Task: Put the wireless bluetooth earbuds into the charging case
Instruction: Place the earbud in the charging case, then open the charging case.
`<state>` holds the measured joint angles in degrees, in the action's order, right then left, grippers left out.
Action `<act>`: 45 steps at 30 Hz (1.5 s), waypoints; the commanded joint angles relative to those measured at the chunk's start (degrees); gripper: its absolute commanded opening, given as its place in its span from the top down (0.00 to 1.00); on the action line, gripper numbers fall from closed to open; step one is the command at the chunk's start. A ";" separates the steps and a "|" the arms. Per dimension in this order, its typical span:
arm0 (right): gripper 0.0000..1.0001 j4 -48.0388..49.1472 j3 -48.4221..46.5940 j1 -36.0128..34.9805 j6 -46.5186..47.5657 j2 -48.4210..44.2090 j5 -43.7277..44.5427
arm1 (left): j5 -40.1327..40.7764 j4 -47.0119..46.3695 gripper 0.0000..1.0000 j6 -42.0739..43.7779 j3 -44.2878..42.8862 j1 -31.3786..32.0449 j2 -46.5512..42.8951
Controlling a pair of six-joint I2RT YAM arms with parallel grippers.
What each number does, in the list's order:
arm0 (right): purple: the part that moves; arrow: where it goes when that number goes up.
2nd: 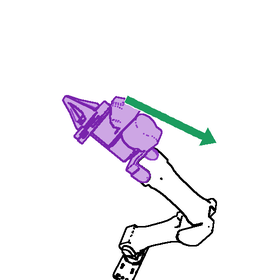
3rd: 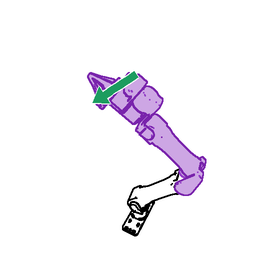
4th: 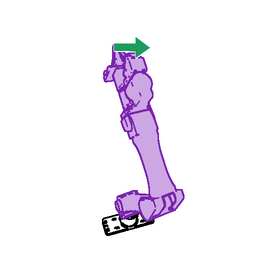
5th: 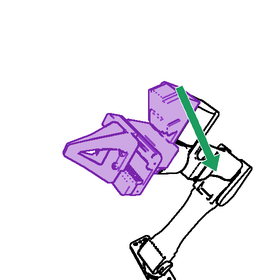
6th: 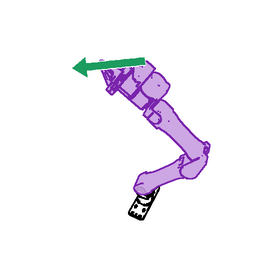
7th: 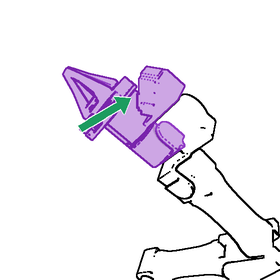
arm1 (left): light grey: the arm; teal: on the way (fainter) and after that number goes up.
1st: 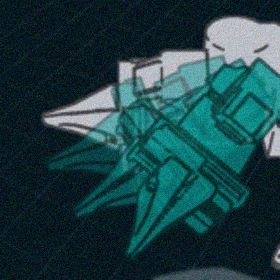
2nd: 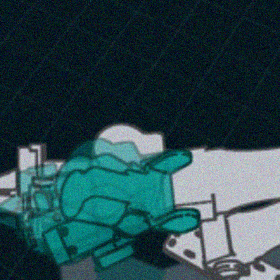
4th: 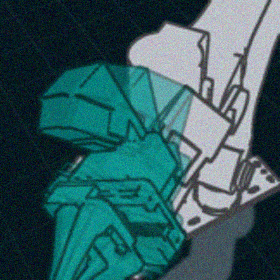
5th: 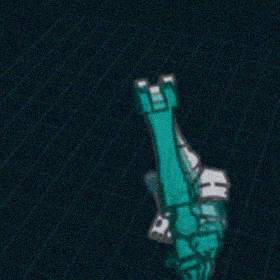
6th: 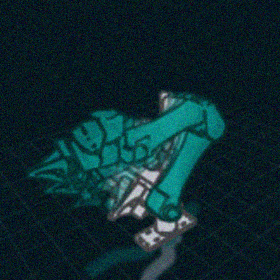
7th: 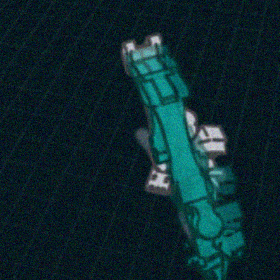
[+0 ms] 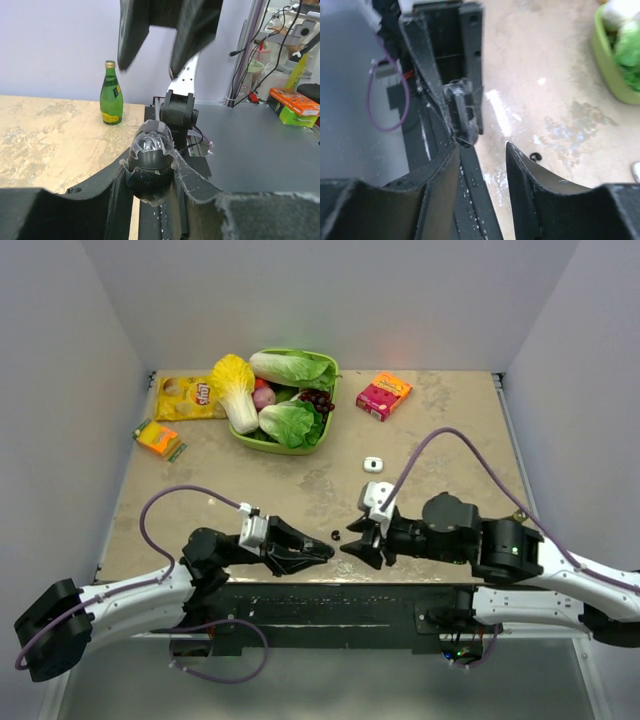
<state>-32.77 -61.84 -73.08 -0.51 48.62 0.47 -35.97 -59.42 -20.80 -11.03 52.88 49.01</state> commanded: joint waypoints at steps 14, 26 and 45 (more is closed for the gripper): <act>0.21 24.25 17.29 2.33 -11.80 -12.24 11.32 | 7.05 1.76 1.00 0.76 3.29 0.03 -8.06; 0.02 23.20 12.54 2.24 -8.72 -3.01 2.52 | 5.47 1.06 1.00 -0.56 1.71 0.03 -4.28; 0.07 19.59 11.75 2.76 -10.29 2.88 9.55 | 3.45 -1.23 1.00 -1.26 2.50 1.26 -4.54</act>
<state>-13.08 -47.68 -70.87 -10.09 50.54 6.44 -31.22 -56.45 -21.54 -7.90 53.01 45.67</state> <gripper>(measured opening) 0.937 0.347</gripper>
